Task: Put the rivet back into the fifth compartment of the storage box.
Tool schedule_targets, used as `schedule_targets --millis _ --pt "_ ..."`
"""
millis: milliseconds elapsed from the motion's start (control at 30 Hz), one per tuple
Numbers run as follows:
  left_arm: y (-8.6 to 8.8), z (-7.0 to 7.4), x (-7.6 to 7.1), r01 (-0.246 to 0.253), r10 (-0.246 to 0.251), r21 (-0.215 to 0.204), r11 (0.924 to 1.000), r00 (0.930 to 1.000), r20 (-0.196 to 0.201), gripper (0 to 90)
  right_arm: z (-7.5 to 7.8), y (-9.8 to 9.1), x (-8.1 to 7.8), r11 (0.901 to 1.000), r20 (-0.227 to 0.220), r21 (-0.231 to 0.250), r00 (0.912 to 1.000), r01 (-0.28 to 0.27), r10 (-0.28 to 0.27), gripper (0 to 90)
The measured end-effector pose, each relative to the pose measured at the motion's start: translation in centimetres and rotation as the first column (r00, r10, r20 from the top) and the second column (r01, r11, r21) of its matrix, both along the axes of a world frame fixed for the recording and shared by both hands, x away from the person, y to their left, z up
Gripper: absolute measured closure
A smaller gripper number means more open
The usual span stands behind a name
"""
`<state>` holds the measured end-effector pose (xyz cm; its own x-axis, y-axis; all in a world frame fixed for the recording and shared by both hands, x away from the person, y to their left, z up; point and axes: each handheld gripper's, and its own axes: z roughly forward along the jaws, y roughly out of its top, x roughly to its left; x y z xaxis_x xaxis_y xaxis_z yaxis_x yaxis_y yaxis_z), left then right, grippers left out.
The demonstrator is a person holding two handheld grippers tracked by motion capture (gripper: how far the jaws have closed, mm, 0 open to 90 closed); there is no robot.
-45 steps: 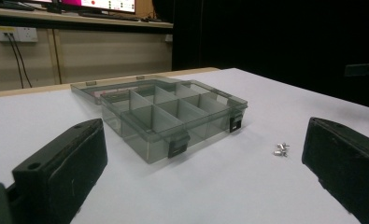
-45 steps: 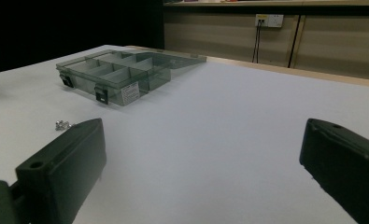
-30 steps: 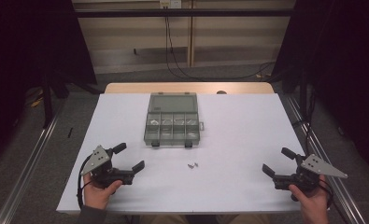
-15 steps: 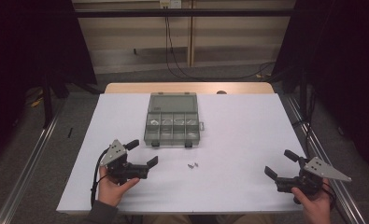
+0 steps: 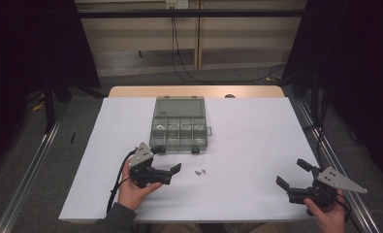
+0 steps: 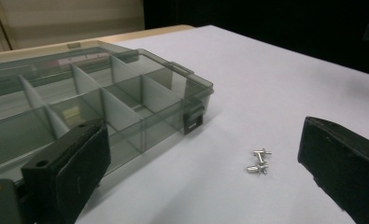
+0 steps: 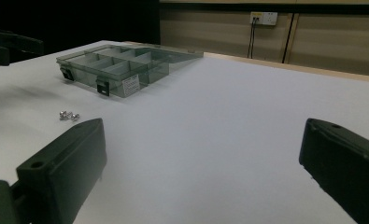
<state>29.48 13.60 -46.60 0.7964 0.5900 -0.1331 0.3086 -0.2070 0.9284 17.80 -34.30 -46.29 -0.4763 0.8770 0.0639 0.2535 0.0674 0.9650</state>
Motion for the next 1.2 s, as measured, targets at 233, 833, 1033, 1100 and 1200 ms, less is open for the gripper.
schedule_targets --millis 233,833,1033,1100,1200 --pt "-2.0 -0.4 0.2 0.054 -0.053 0.057 0.9969 0.9984 -0.020 4.6 -0.1 -0.1 -0.1 1.0000 -0.008 -0.003 0.9999 0.006 -0.006 0.8" --pt "-4.8 -1.4 0.9 0.095 -0.087 0.099 0.9905 0.9924 -0.088 15.5 -0.1 -0.1 -0.2 1.0000 -0.004 0.003 1.0000 0.002 -0.002 0.9" --pt "-5.5 -1.6 1.0 0.130 -0.105 0.140 0.9816 0.9801 -0.168 36.6 -0.1 -0.1 -0.1 1.0000 -0.009 0.004 1.0000 0.001 -0.001 0.9" --pt "-5.6 -1.7 1.0 0.133 -0.107 0.149 0.9799 0.9796 -0.170 40.5 -0.1 -0.1 -0.1 1.0000 -0.009 0.002 1.0000 0.001 -0.001 0.9" --pt "-5.8 -1.9 1.1 0.148 -0.122 0.163 0.9754 0.9792 -0.162 47.3 -0.1 -0.1 -0.1 1.0000 -0.009 0.000 1.0000 0.001 -0.001 1.0"
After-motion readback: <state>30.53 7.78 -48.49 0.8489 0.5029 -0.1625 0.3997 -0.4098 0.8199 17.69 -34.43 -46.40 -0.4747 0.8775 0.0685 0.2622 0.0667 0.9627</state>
